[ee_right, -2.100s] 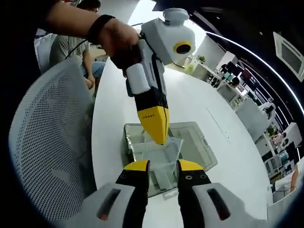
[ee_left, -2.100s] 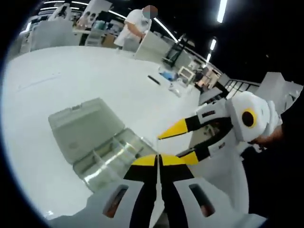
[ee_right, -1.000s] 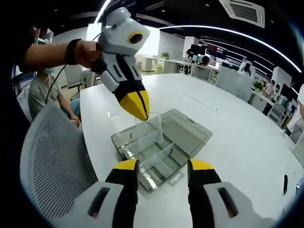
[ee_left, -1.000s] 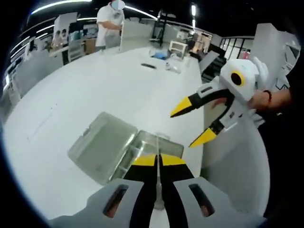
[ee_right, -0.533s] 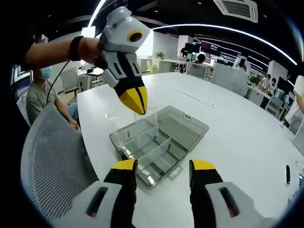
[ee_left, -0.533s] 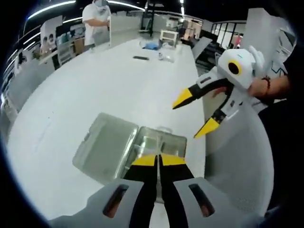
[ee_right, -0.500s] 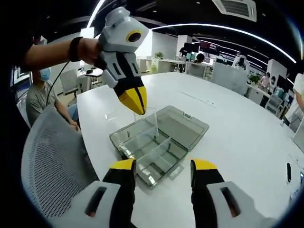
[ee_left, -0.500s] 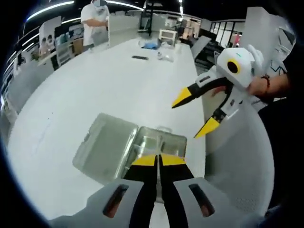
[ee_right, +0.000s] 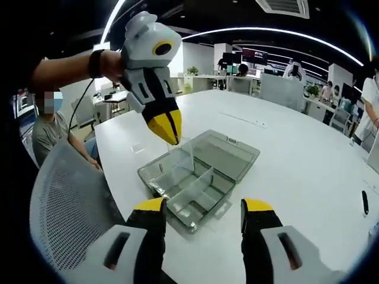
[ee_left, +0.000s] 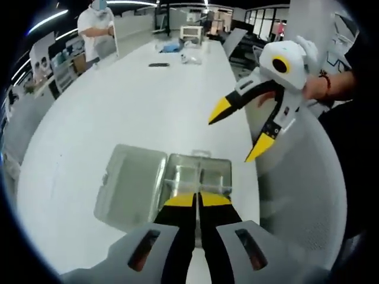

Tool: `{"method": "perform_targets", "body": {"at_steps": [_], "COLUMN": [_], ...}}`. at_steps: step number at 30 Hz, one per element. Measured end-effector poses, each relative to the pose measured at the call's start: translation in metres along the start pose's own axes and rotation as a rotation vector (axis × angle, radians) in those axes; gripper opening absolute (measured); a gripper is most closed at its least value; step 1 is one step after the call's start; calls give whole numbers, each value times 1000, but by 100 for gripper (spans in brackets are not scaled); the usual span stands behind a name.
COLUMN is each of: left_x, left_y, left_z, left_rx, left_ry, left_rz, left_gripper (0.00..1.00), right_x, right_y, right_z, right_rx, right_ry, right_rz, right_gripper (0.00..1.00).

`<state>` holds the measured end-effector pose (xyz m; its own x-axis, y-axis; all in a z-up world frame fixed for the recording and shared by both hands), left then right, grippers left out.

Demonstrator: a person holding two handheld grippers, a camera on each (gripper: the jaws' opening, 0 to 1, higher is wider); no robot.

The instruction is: Insert the divider into the dual guide fixture by aligning both edges with the guide slots and pushing it downward to the bottom, including one-sided entry, uneven engagement, binding, and posture correction.

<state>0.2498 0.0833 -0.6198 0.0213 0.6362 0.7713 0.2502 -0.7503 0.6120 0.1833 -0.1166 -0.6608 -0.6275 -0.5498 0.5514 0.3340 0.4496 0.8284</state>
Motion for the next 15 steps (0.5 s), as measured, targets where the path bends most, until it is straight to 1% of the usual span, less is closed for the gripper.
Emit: {"method": "perform_targets", "body": {"at_steps": [3, 6, 10, 12, 15], "left_x": [-1, -2, -4, -5, -6], "left_y": [0, 0, 0, -1, -1], "left_z": [1, 0, 1, 2, 2], "left_rx": [-11, -12, -27, -39, -32], "left_ry": [-7, -16, -8, -3, -16], "left_rz": [20, 26, 56, 82, 78], "left_gripper": [0, 0, 0, 0, 0], "right_x": [0, 0, 1, 1, 2], "right_y": [-1, -2, -3, -3, -3], "right_z": [1, 0, 0, 0, -1], "right_rx": [-4, -3, -9, -11, -11], "right_ry": [8, 6, 7, 8, 5], "right_rz": [-1, 7, 6, 6, 3], "right_gripper": [46, 47, 46, 46, 46]}}
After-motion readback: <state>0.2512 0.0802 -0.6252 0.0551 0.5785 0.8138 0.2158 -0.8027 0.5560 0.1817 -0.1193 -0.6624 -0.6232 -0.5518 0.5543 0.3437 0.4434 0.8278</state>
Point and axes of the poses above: the point that each gripper's makers call its tool centre point, and the gripper's own axes: x roughly backward along the fingers, z roughly to its left, y roughly out of its top, the point moved 10 cm from there along x, roughly backward along the fingers, and after that the axes turned 9 degrees about -y, right-handed, at the moved point
